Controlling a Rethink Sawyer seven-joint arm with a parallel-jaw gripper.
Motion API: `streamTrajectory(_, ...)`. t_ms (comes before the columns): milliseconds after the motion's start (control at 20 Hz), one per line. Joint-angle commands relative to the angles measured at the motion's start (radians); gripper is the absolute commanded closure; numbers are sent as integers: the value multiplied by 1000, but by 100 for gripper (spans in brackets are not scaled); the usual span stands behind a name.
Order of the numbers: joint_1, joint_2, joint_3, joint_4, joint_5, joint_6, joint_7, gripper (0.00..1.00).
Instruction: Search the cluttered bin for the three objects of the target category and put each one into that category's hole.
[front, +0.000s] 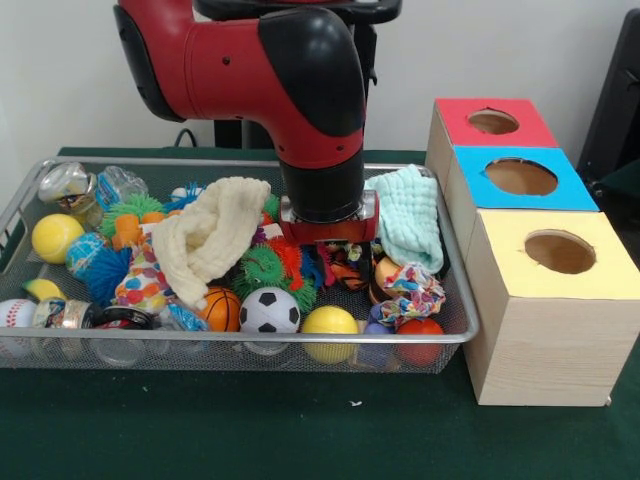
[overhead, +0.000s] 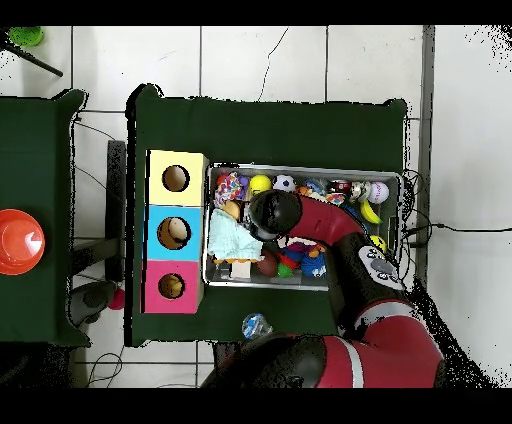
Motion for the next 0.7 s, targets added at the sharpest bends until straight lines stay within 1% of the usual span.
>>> streamTrajectory(50, -11, 20, 122, 60, 45, 74, 58, 0)
streamTrajectory(100, -13, 20, 122, 64, 47, 59, 66, 0)
streamTrajectory(150, -15, 19, 123, 69, 49, 45, 74, 100)
streamTrajectory(200, -17, 21, 127, 65, 42, 24, 70, 100)
streamTrajectory(250, -16, 21, 133, 58, 32, 24, 54, 100)
streamTrajectory(700, -12, 16, 133, 46, 36, 34, 73, 100)
